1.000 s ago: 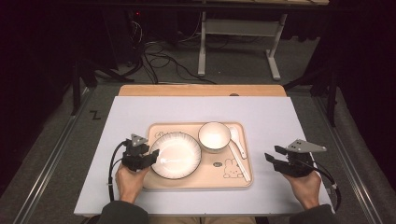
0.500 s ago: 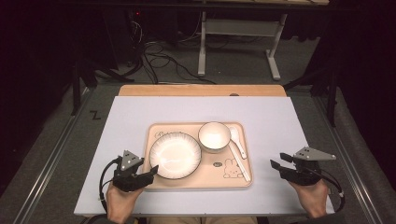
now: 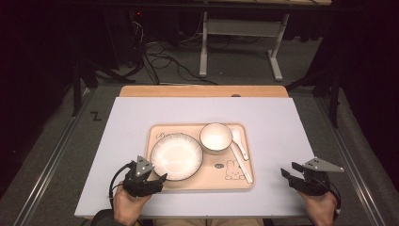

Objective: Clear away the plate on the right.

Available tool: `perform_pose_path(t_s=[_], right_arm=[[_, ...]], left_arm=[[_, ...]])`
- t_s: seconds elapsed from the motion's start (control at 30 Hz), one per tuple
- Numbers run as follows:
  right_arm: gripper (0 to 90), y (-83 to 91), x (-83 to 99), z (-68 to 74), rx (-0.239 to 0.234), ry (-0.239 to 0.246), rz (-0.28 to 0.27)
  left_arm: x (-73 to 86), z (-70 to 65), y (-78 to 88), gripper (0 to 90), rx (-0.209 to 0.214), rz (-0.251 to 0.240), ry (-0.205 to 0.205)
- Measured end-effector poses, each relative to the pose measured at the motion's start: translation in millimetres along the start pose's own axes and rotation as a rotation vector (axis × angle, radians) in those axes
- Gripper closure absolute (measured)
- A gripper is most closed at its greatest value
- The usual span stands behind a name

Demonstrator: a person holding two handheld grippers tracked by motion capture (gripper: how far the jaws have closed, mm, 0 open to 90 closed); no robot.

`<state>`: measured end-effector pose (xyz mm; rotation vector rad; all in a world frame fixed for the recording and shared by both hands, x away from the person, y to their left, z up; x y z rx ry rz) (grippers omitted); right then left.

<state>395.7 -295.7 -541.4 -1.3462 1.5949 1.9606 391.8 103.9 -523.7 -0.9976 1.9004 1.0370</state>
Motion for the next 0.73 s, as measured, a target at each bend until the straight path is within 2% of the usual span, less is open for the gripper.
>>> perform_pose_path(t_s=[0.07,0.17,0.23,0.33,0.47,0.57,0.73], right_arm=[[46.2,-2.6,4.9,-0.2,0.0,0.002,0.018],[44.4,-6.9,9.8,-3.3,-0.001,-0.004,0.037],[42.8,-8.0,9.4,-7.2,-0.002,-0.023,0.027],[41.5,-7.2,8.9,-10.3,-0.012,-0.044,0.009],[40.4,-6.7,9.4,-13.6,-0.009,-0.04,0.005],[39.4,-6.9,9.3,-14.4,-0.008,-0.048,0.001],[38.3,-5.7,8.5,-17.4,-0.001,-0.048,-0.011]], left_arm=[[-1.2,1.1,-2.8,35.5,0.001,0.0,0.02],[-1.8,3.4,-5.0,35.6,-0.007,0.001,0.023],[-4.0,6.6,-5.8,35.6,-0.016,-0.007,0.021],[-9.1,10.7,-8.0,36.2,-0.029,-0.029,0.042],[-11.6,17.2,-11.6,36.7,-0.045,-0.031,0.051],[-15.1,17.9,-12.3,37.4,-0.047,-0.05,0.064],[-16.2,20.5,-14.3,37.2,-0.054,-0.05,0.071]])
Point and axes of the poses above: each handheld gripper's, and its own axes: y roughly backward along the jaws, x roughly out of its underside, z roughly to its left, the point moved 10 cm from there along -y, roughly forward along the jaws, and after that the axes turned 3 degrees about -z, right-handed, at the moved point
